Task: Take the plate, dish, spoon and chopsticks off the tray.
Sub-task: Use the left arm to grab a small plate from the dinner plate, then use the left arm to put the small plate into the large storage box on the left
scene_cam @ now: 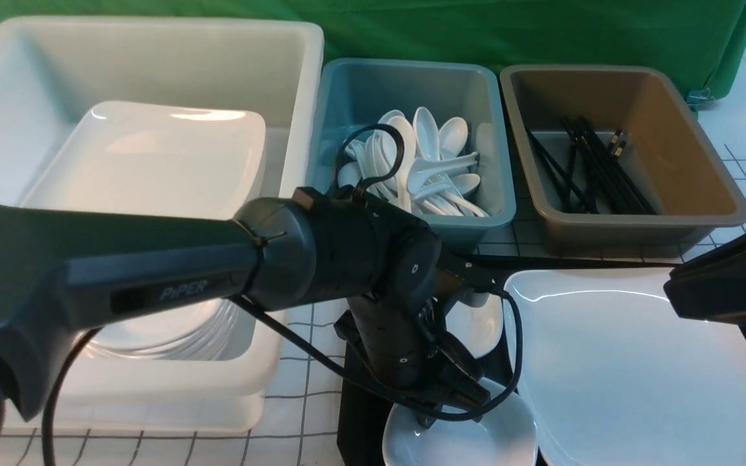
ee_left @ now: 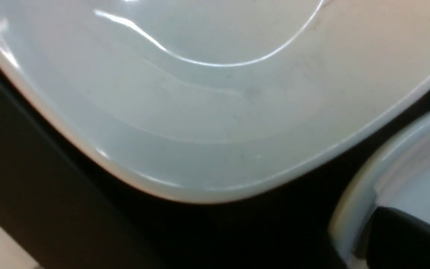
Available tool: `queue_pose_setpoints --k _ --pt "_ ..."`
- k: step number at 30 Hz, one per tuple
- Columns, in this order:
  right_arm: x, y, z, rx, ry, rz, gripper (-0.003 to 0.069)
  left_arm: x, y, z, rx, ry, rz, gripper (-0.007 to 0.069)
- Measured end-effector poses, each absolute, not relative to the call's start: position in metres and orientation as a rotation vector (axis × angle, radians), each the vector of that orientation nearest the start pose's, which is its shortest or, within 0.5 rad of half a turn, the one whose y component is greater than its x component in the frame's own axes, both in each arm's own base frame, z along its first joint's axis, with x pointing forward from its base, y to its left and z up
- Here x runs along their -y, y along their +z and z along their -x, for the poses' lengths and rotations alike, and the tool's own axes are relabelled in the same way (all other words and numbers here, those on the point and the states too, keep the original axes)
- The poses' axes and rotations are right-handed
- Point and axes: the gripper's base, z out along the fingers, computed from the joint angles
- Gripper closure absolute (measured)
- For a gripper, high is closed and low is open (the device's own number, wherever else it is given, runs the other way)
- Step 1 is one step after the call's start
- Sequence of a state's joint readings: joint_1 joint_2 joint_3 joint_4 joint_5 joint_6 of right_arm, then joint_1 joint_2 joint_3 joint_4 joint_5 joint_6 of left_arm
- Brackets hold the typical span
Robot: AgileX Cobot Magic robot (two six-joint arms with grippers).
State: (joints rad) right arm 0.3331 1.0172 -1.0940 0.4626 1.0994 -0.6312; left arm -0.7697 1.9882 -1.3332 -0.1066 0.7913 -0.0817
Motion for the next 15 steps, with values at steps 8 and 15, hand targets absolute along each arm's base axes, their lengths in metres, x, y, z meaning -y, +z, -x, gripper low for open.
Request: queue_pose_setpoints --k 8,15 --pt "-0.093 0.382 -0.160 -2.169 0.461 1.026 0.0587 0.273 0.184 -0.271 -2.831 -0.258 -0.909 0.0516" --pt "-0.093 0.383 -0.160 -2.166 0.460 1.026 0.0582 0.260 0.233 -0.258 -2.757 -0.286 -0.911 0.0598"
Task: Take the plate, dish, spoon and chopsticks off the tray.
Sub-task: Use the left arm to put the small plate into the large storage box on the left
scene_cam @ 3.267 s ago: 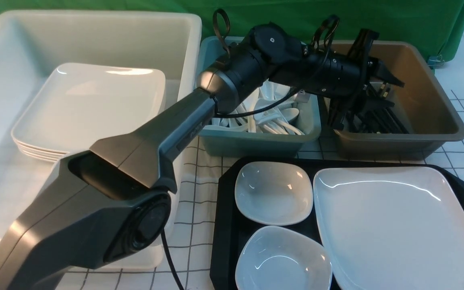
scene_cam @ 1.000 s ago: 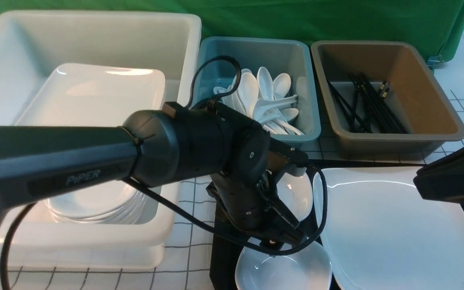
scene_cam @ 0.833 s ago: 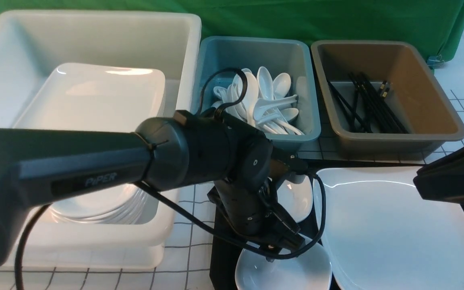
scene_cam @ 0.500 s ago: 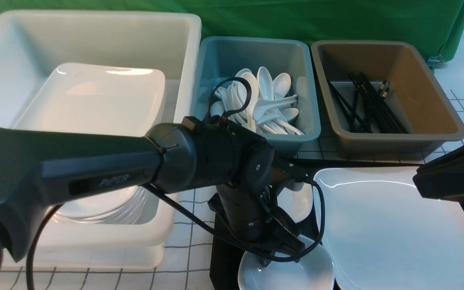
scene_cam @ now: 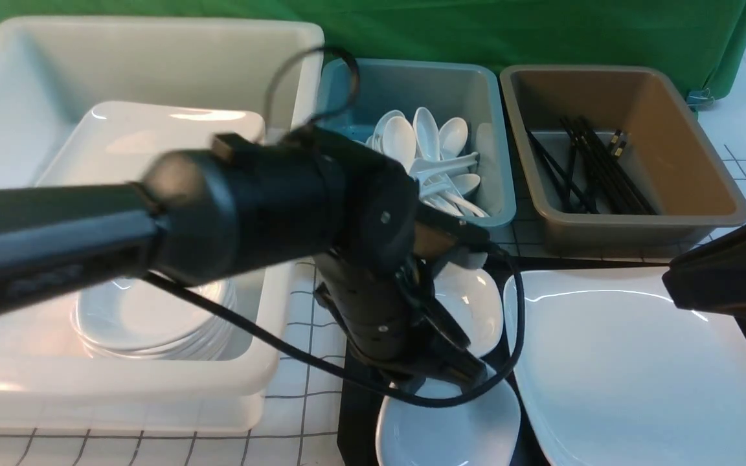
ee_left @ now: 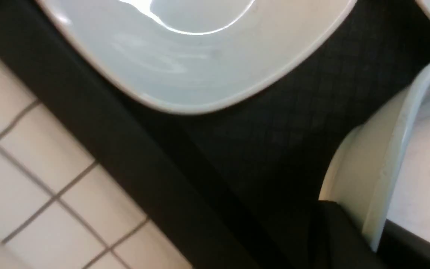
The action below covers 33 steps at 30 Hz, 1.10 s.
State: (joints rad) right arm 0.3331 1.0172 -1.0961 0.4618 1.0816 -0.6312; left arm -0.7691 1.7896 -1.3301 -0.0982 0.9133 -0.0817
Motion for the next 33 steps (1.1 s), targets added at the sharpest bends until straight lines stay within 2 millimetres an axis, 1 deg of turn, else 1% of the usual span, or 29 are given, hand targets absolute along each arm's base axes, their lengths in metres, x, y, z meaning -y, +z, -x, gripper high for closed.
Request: queue_pose_setpoints --k 1,2,3,4,5,6,7,8,9,10,11,12,14,15,16,17,18,19,20,21,24,25,26,28,29,30,31,32,33 --pt "-0.093 0.386 -0.159 -2.164 0.462 1.033 0.0580 0.254 0.250 -0.255 -2.727 -0.315 -0.890 0.0599" --pt "-0.093 0.388 -0.159 -2.162 0.463 1.037 0.0579 0.250 0.260 -0.253 -2.715 -0.342 -0.868 0.0599" --pt "-0.093 0.390 -0.158 -2.156 0.462 1.038 0.0579 0.247 0.267 -0.251 -2.707 -0.360 -0.855 0.0599" --pt "-0.093 0.394 -0.158 -2.143 0.461 1.037 0.0579 0.240 0.279 -0.250 -2.695 -0.389 -0.820 0.0599" --pt "-0.093 0.395 -0.158 -2.140 0.460 1.036 0.0579 0.237 0.284 -0.250 -2.690 -0.400 -0.808 0.0599" --pt "-0.093 0.403 -0.158 -2.114 0.457 1.031 0.0579 0.223 0.302 -0.250 -2.671 -0.443 -0.751 0.0599" --pt "-0.094 0.407 -0.157 -2.100 0.460 1.027 0.0579 0.215 0.311 -0.251 -2.654 -0.462 -0.724 0.0599" --pt "-0.094 0.412 -0.157 -2.082 0.467 1.024 0.0579 0.202 0.323 -0.254 -2.634 -0.477 -0.675 0.0599" --pt "-0.095 0.415 -0.157 -2.071 0.475 1.025 0.0579 0.197 0.330 -0.254 -2.616 -0.486 -0.657 0.0599" --pt "-0.098 0.420 -0.158 -2.049 0.488 1.035 0.0579 0.183 0.340 -0.256 -2.593 -0.493 -0.611 0.0599" --pt "-0.103 0.425 -0.159 -2.023 0.509 1.058 0.0578 0.161 0.354 -0.258 -2.563 -0.497 -0.533 0.0599" --pt "-0.107 0.429 -0.160 -2.002 0.526 1.075 0.0578 0.145 0.362 -0.259 -2.549 -0.492 -0.480 0.0599" --pt "-0.119 0.434 -0.161 -1.971 0.559 1.130 0.0578 0.118 0.372 -0.259 -2.547 -0.469 -0.387 0.0599" --pt "-0.123 0.434 -0.163 -1.968 0.568 1.146 0.0578 0.111 0.376 -0.258 -2.540 -0.462 -0.365 0.0599" --pt "-0.141 0.438 -0.165 -1.926 0.601 1.214 0.0580 0.080 0.385 -0.256 -2.537 -0.416 -0.267 0.0599" --pt "-0.149 0.439 -0.165 -1.908 0.613 1.246 0.0587 0.067 0.388 -0.254 -2.531 -0.395 -0.226 0.0599" --pt "-0.154 0.438 -0.165 -1.904 0.620 1.263 0.0592 0.061 0.389 -0.254 -2.525 -0.383 -0.206 0.0599" --pt "-0.168 0.439 -0.166 -1.874 0.636 1.312 0.0608 0.040 0.391 -0.251 -2.516 -0.351 -0.136 0.0599" --pt "-0.176 0.441 -0.166 -1.855 0.638 1.338 0.0624 0.029 0.390 -0.249 -2.518 -0.336 -0.104 0.0599" --pt "-0.188 0.441 -0.164 -1.830 0.648 1.383 0.0641 0.012 0.386 -0.246 -2.527 -0.316 -0.043 0.0599" --pt "-0.211 0.440 -0.166 -1.798 0.661 1.435 0.0650 -0.015 0.366 -0.242 -2.566 -0.322 0.084 0.0599" --pt "-0.215 0.438 -0.167 -1.797 0.666 1.437 0.0650 -0.021 0.361 -0.242 -2.567 -0.331 0.123 0.0599" --pt "-0.222 0.438 -0.170 -1.792 0.673 1.433 0.0650 -0.028 0.351 -0.243 -2.567 -0.341 0.160 0.0599" --pt "-0.232 0.435 -0.174 -1.790 0.680 1.428 0.0650 -0.036 0.337 -0.246 -2.541 -0.357 0.189 0.0599" --pt "-0.236 0.432 -0.177 -1.793 0.682 1.427 0.0650 -0.038 0.330 -0.248 -2.528 -0.360 0.185 0.0599" --pt "-0.237 0.431 -0.177 -1.794 0.682 1.426 0.0650 -0.038 0.327 -0.249 -2.526 -0.356 0.180 0.0599" --pt "-0.244 0.427 -0.182 -1.802 0.683 1.424 0.0650 -0.038 0.316 -0.252 -2.524 -0.372 0.177 0.0599" --pt "-0.245 0.426 -0.182 -1.802 0.683 1.424 0.0650 -0.039 0.315 -0.253 -2.521 -0.373 0.179 0.0599" --pt "-0.248 0.422 -0.185 -1.815 0.683 1.425 0.0650 -0.037 0.306 -0.257 -2.529 -0.394 0.171 0.0599"
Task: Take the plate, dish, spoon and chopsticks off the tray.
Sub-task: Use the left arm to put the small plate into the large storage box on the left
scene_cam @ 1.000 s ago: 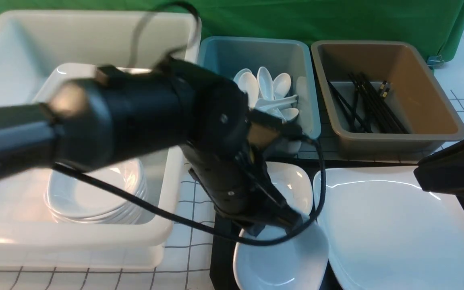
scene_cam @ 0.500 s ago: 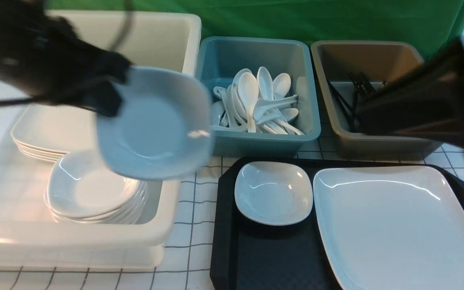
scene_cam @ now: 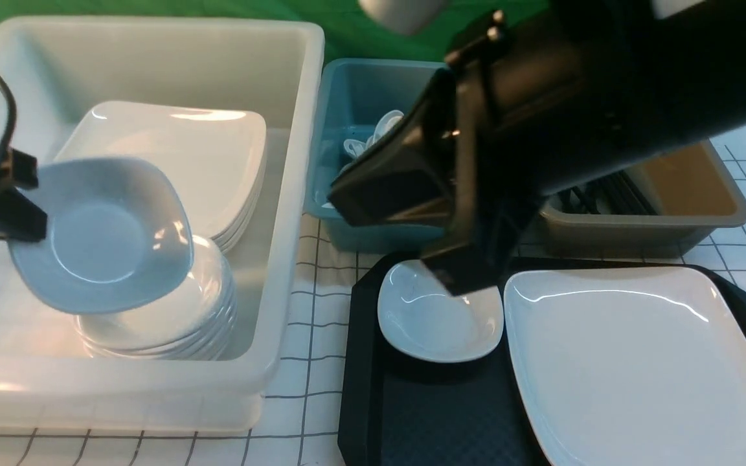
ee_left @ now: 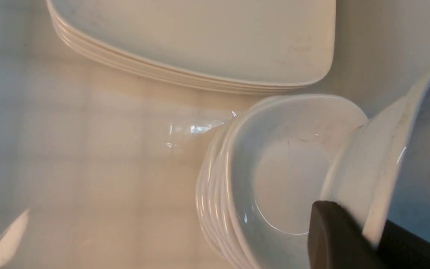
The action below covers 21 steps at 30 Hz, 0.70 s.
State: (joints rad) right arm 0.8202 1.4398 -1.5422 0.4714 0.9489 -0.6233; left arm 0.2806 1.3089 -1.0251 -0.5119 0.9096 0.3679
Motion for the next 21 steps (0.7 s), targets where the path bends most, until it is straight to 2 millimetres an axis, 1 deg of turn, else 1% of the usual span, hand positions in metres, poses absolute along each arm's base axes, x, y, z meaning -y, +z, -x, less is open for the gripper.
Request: queue_pose_setpoints --k 3,6,7,8,9,11,12,13,15,16,17,18,20,21 --pt "-0.252 0.417 -0.189 -1.827 0.678 1.426 0.0650 -0.036 0.286 -0.267 -2.567 -0.408 0.137 0.0594" --pt "-0.252 0.417 -0.190 -1.832 0.682 1.412 0.0650 -0.035 0.274 -0.274 -2.600 -0.417 0.130 0.0573" --pt "-0.252 0.418 -0.190 -1.840 0.690 1.398 0.0650 -0.036 0.267 -0.278 -2.620 -0.418 0.126 0.0537" --pt "-0.253 0.418 -0.190 -1.842 0.692 1.391 0.0650 -0.036 0.265 -0.280 -2.624 -0.413 0.120 0.0512" --pt "-0.253 0.418 -0.190 -1.851 0.697 1.382 0.0650 -0.036 0.260 -0.282 -2.637 -0.409 0.114 0.0469" --pt "-0.252 0.418 -0.191 -1.857 0.700 1.376 0.0649 -0.037 0.258 -0.283 -2.649 -0.408 0.111 0.0393" --pt "-0.252 0.418 -0.191 -1.857 0.699 1.376 0.0649 -0.037 0.258 -0.283 -2.649 -0.404 0.109 0.0374" --pt "-0.252 0.418 -0.191 -1.861 0.688 1.376 0.0649 -0.038 0.261 -0.283 -2.656 -0.383 0.085 0.0297" --pt "-0.250 0.416 -0.192 -1.892 0.663 1.358 0.0649 -0.040 0.273 -0.283 -2.643 -0.330 0.059 0.0216" --pt "-0.248 0.416 -0.193 -1.913 0.645 1.345 0.0649 -0.041 0.280 -0.283 -2.629 -0.303 0.052 0.0194" --pt "-0.246 0.416 -0.194 -1.920 0.611 1.346 0.0648 -0.042 0.289 -0.283 -2.609 -0.280 0.052 0.0179" --pt "-0.242 0.415 -0.195 -1.959 0.562 1.326 0.0646 -0.045 0.303 -0.283 -2.576 -0.231 0.043 0.0165" --pt "-0.235 0.415 -0.196 -1.988 0.482 1.321 0.0644 -0.045 0.322 -0.282 -2.523 -0.204 0.048 0.0167" --pt "-0.228 0.415 -0.197 -2.018 0.402 1.312 0.0643 -0.044 0.338 -0.281 -2.470 -0.204 0.055 0.0183"
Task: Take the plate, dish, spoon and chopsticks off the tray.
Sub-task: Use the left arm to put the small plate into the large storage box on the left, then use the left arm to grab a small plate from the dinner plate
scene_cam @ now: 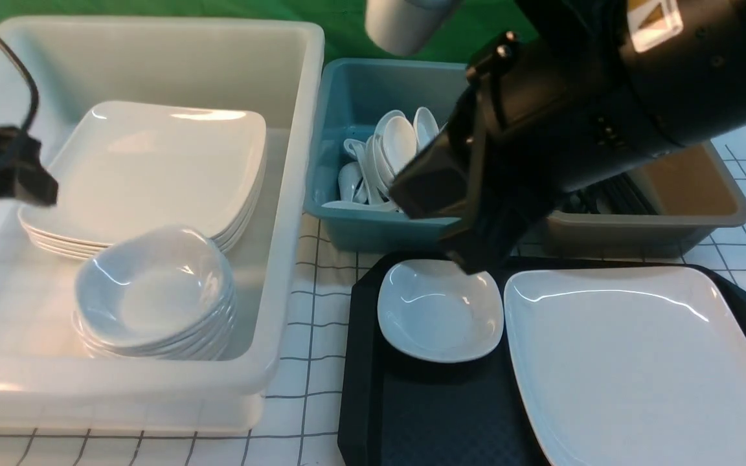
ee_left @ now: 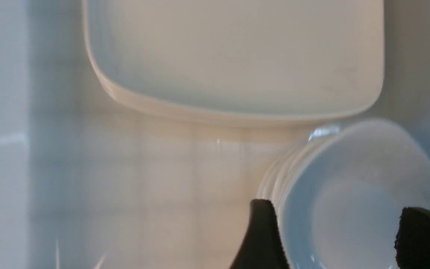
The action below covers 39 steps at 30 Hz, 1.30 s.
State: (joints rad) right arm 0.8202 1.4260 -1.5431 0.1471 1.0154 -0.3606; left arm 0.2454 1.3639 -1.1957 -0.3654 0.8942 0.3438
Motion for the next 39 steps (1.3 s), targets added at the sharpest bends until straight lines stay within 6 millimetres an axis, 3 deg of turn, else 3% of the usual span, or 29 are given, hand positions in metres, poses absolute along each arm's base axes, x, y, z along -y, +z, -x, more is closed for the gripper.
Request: queue_pose_setpoints --k 3,5,7,11,15,18,19,20,21,24,25,26,32,35,39 --pt "-0.208 0.416 -0.198 -2.105 0.203 1.285 0.0643 -0.027 0.374 -0.277 -2.348 -0.288 -0.005 0.0311" --pt "-0.195 0.416 -0.201 -2.163 0.096 1.251 0.0643 -0.004 0.389 -0.276 -2.289 -0.362 -0.137 0.0465" --pt "-0.177 0.416 -0.206 -2.214 0.035 1.183 0.0642 0.041 0.397 -0.272 -2.237 -0.469 -0.346 0.0576" --pt "-0.139 0.409 -0.217 -2.325 -0.026 0.999 0.0647 0.113 0.387 -0.263 -2.218 -0.550 -0.667 0.0622" --pt "-0.095 0.395 -0.220 -2.449 -0.063 0.799 0.0652 0.181 0.355 -0.257 -2.254 -0.526 -0.925 0.0624" --pt "-0.072 0.382 -0.214 -2.508 -0.019 0.661 0.0652 0.228 0.317 -0.256 -2.272 -0.387 -1.085 0.0587" --pt "-0.069 0.379 -0.212 -2.513 0.008 0.634 0.0653 0.240 0.304 -0.258 -2.270 -0.334 -1.121 0.0562" --pt "-0.068 0.378 -0.212 -2.512 0.013 0.629 0.0653 0.241 0.304 -0.257 -2.257 -0.323 -1.133 0.0557" --pt "-0.063 0.375 -0.207 -2.499 0.046 0.602 0.0653 0.259 0.282 -0.260 -2.255 -0.255 -1.169 0.0503" --pt "-0.061 0.373 -0.198 -2.486 0.081 0.613 0.0653 0.279 0.249 -0.265 -2.242 -0.152 -1.245 0.0372" --pt "-0.061 0.373 -0.198 -2.484 0.082 0.616 0.0653 0.282 0.244 -0.265 -2.247 -0.146 -1.254 0.0363" --pt "-0.061 0.376 -0.194 -2.469 0.092 0.617 0.0653 0.287 0.227 -0.269 -2.251 -0.100 -1.294 0.0277" --pt "-0.059 0.383 -0.185 -2.432 0.120 0.603 0.0653 0.295 0.182 -0.278 -2.298 -0.021 -1.376 0.0074" --pt "-0.060 0.384 -0.185 -2.428 0.125 0.602 0.0653 0.297 0.173 -0.281 -2.279 -0.001 -1.397 0.0042" --pt "-0.060 0.384 -0.185 -2.419 0.126 0.601 0.0653 0.301 0.166 -0.285 -2.232 0.000 -1.410 0.0056"
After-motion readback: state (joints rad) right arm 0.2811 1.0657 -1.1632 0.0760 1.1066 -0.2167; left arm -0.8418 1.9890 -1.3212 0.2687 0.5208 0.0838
